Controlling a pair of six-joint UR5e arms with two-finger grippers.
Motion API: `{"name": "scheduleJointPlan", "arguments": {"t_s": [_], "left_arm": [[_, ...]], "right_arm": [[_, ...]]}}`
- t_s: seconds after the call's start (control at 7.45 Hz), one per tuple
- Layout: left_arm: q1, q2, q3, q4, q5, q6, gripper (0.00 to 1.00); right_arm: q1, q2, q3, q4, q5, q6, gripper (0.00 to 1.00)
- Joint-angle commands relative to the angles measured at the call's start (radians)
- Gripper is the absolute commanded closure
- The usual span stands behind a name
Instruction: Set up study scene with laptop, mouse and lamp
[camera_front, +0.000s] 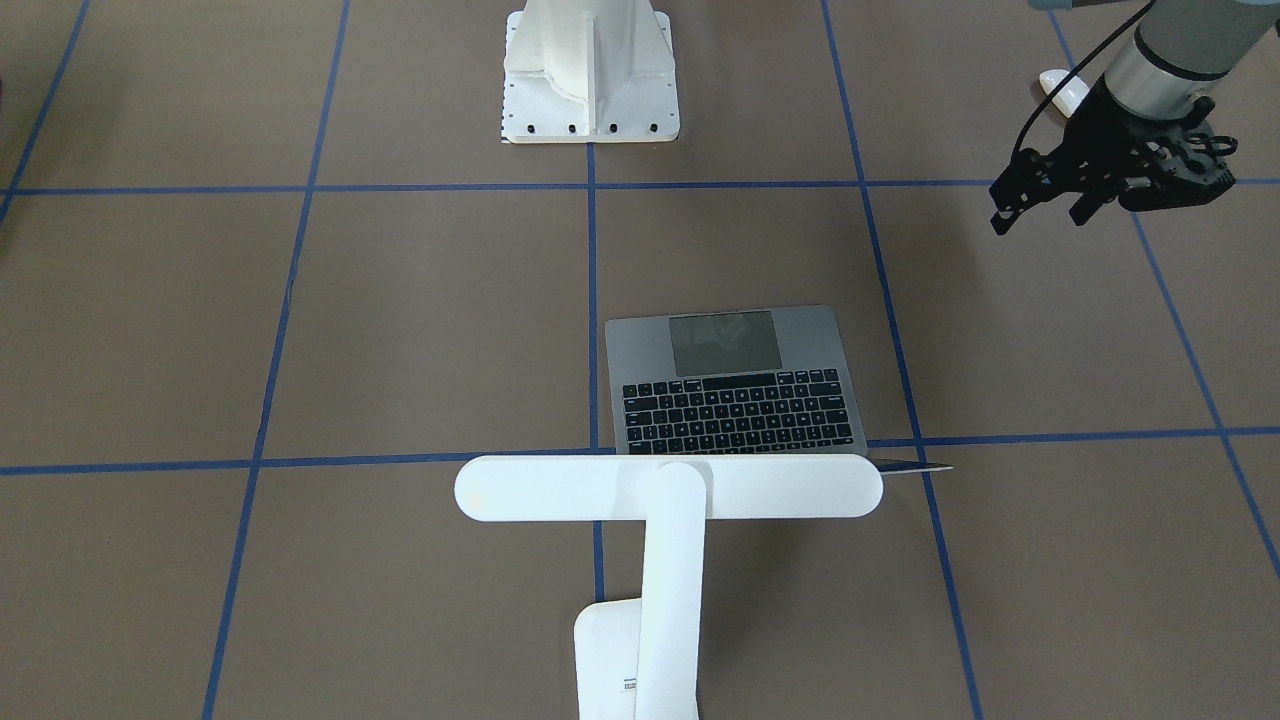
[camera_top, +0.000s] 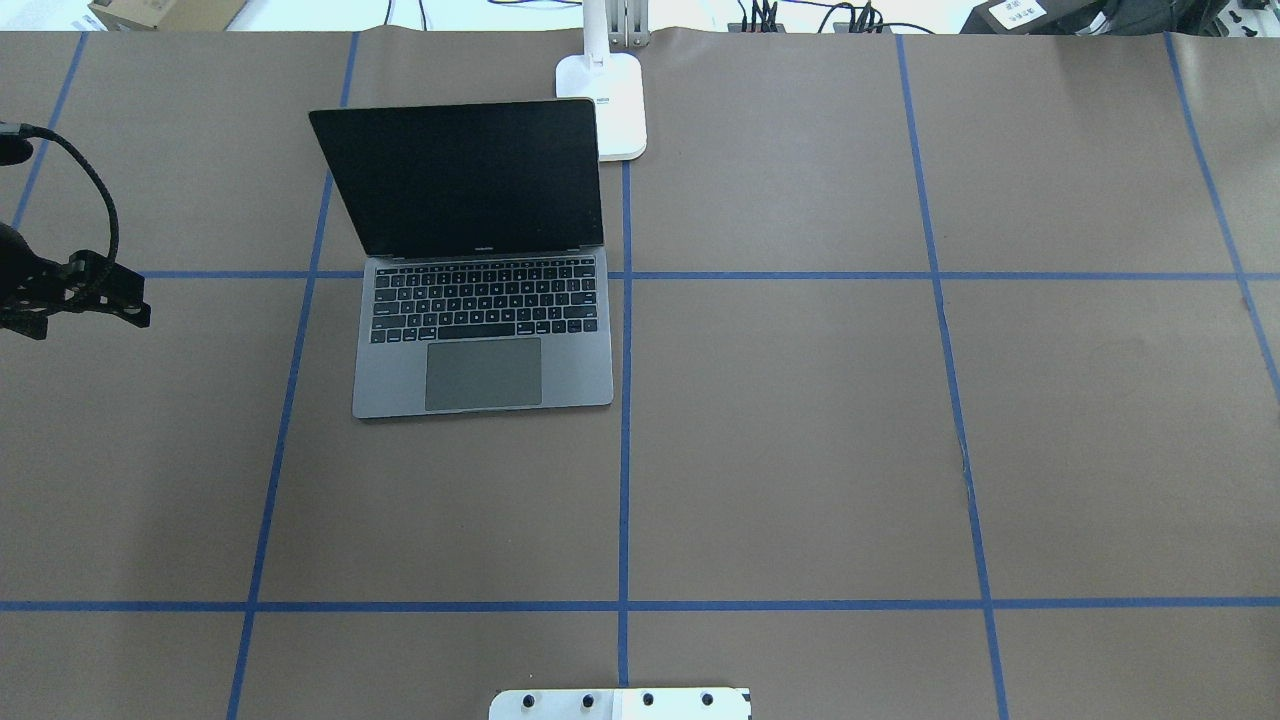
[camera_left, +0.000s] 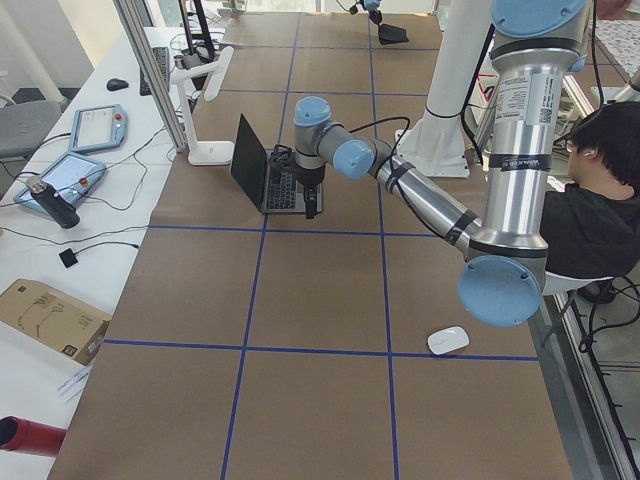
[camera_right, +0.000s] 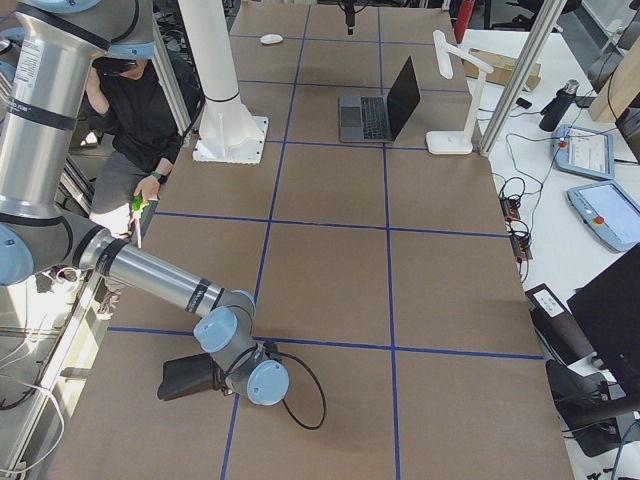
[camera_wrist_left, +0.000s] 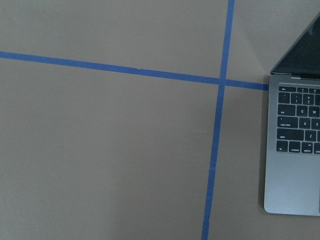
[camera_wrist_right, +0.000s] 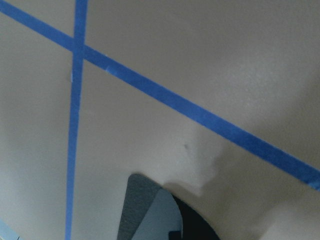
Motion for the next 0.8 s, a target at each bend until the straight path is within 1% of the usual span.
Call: {"name": "scheduleJointPlan", "arguments": {"t_s": [0.0, 0.13, 0.27, 0.4, 0.67], "left_arm": [[0.000, 0.005, -0.001, 0.003, -0.003, 0.002, 0.00], [-0.002, 0.006, 0.000, 0.003, -0.003, 0.005, 0.00], [-0.002, 0.008, -0.001, 0.003, -0.009, 0.009, 0.00], [-0.002, 0.006, -0.004, 0.003, -0.014, 0.009, 0.00], [-0.006, 0.008, -0.010, 0.003, -0.015, 0.012, 0.00]], "right_arm": [[0.007, 0.073, 0.289, -0.431, -0.002, 0.018, 1.00], [0.007, 0.178, 0.317, -0.583, -0.004, 0.055, 1.00], [0.005, 0.263, 0.310, -0.621, -0.002, 0.144, 1.00], [0.005, 0.322, 0.320, -0.618, 0.028, 0.314, 1.00], [-0.017, 0.399, 0.318, -0.612, 0.051, 0.422, 1.00]]}}
